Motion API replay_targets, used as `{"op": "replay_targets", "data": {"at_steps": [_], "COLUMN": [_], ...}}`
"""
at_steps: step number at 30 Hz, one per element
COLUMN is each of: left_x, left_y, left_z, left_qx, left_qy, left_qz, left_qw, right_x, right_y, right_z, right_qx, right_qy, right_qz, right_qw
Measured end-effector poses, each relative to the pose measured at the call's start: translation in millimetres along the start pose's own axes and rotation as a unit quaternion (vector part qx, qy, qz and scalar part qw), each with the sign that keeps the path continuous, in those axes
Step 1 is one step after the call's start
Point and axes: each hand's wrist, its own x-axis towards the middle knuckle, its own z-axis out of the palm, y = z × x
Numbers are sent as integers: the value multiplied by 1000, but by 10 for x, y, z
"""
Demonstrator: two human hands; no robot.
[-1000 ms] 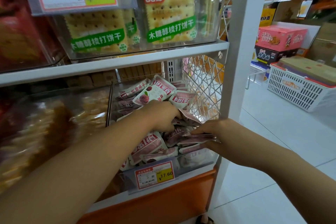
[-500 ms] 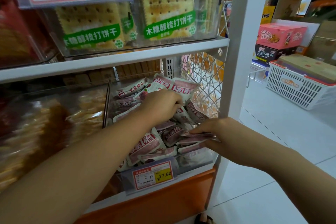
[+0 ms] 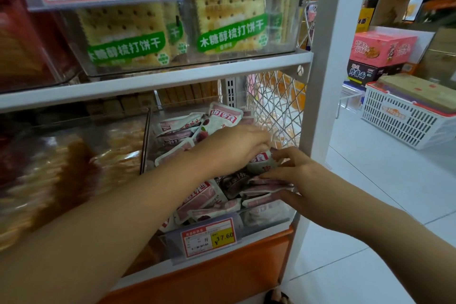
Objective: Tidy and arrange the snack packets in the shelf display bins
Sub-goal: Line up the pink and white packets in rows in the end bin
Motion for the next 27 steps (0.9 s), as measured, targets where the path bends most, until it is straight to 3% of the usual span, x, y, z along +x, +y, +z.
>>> {"op": "replay_targets", "data": {"at_steps": [3, 8, 14, 19, 20, 23, 25, 27], "left_x": [22, 68, 48, -91, -139, -303, -423, -520], "left_y": [62, 111, 163, 108, 84, -52, -162, -248], "left_z": [-36, -151, -73, -158, -190, -261, -272, -224], "left_qx": [-66, -174, -257, -403, -395, -246, -120, -35], "left_qy": [9, -27, -28, -73, -63, 6, -38, -137], "left_qz": [-4, -79, -130, -183, -188, -170, -158, -158], "left_qw": [998, 981, 957, 894, 897, 954, 979, 977], "right_x": [-21, -56, -60, -19, -17, -6, 26, 63], "right_y": [-22, -58, -55, -58, -56, -71, -107, -129], "right_z": [-14, -32, -50, -10, -9, -9, -4, 12], "right_qx": [-8, -13, 25, 67, 56, -37, -82, -85], "right_qy": [13, 34, 107, 87, 78, 40, 29, 32], "right_qz": [7, -2, 9, 5, 5, -8, -9, -8], "right_qw": [1000, 999, 994, 994, 995, 998, 996, 996]}}
